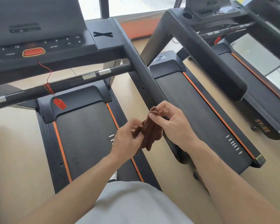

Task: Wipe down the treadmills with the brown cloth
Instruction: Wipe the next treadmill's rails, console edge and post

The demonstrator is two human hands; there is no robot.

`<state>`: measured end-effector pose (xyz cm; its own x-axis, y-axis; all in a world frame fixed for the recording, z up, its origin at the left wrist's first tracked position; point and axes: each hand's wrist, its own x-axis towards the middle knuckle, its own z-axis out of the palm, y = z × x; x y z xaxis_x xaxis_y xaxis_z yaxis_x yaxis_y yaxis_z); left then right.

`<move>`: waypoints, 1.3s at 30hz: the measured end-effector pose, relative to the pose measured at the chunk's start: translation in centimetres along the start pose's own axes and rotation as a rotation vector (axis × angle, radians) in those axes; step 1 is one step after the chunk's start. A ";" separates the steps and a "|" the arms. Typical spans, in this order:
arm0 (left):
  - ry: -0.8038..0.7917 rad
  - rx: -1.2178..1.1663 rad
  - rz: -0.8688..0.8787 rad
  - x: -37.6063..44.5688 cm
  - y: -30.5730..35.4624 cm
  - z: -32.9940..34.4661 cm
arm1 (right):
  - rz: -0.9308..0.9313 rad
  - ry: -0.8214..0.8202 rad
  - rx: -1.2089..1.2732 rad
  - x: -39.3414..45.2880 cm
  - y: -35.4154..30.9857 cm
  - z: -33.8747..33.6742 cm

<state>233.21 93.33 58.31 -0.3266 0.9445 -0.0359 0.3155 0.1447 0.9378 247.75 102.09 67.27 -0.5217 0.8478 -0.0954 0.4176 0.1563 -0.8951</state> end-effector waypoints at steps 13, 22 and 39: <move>0.075 -0.001 0.071 0.1 -0.8 0.5 | 0.062 0.035 0.296 -0.5 -0.9 -0.8; 0.271 0.028 0.182 -0.2 -1.5 0.6 | 0.183 0.238 0.266 -1.4 0.2 -0.4; -0.245 0.056 -0.054 -0.4 -1.8 1.0 | 0.060 0.309 -0.061 -1.6 0.7 -0.7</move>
<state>233.67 92.96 56.29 -0.1206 0.9772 -0.1747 0.3544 0.2067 0.9119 249.39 101.22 67.05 -0.2481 0.9687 -0.0018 0.4894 0.1237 -0.8632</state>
